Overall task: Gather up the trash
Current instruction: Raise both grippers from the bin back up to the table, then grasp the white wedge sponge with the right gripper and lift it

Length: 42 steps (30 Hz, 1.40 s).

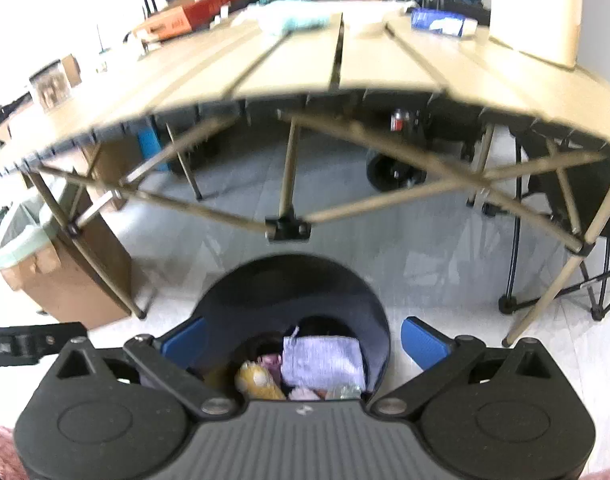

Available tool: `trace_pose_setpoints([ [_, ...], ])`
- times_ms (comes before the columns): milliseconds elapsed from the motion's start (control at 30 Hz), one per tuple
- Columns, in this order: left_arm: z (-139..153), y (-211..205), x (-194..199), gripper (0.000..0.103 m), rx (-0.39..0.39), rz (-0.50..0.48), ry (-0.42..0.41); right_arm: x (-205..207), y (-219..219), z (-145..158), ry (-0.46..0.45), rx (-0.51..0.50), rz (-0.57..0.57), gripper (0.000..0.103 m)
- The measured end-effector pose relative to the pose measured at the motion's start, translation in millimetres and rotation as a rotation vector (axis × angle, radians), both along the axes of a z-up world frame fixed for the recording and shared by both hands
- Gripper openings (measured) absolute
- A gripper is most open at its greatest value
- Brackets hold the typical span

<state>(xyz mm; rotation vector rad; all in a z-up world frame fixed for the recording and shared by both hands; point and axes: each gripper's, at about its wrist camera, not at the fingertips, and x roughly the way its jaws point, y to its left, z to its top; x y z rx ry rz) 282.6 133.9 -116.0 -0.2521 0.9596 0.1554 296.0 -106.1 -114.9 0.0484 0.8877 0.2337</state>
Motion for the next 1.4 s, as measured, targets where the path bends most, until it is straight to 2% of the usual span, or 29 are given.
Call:
trace_pose_setpoints([
  [333,53.3,-34.7,2.8,0.103,-0.029,-0.024,-0.196,-14.5,-25.9,63.8,-0.168,0.052,-0.009,0.103],
  [567,83.9,-51.4,25.6,0.103,-0.015,-0.018,-0.266,-0.4,-53.0,102.3,-0.29,0.101,-0.043,0.103],
  [767,103.0,-54.1,53.2,0.103,-0.023,0.011,-0.316,33.8,-68.2,118.1,-0.361,0.128,-0.079,0.103],
  [1033,121.8,-59.7,99.7,0.103,0.007,0.034,-0.358,89.8,-72.6,130.8,-0.44,0.166,-0.125,0.103],
  [1267,133.5,-57.6,147.4,0.103,0.038,0.05,-0.378,146.7,-73.3,133.6,-0.481,0.207,-0.18,0.103],
  [1400,133.2,-52.9,175.6,0.103,0.029,0.068,-0.37,177.8,-69.8,129.0,-0.473,0.21,-0.208,0.103],
])
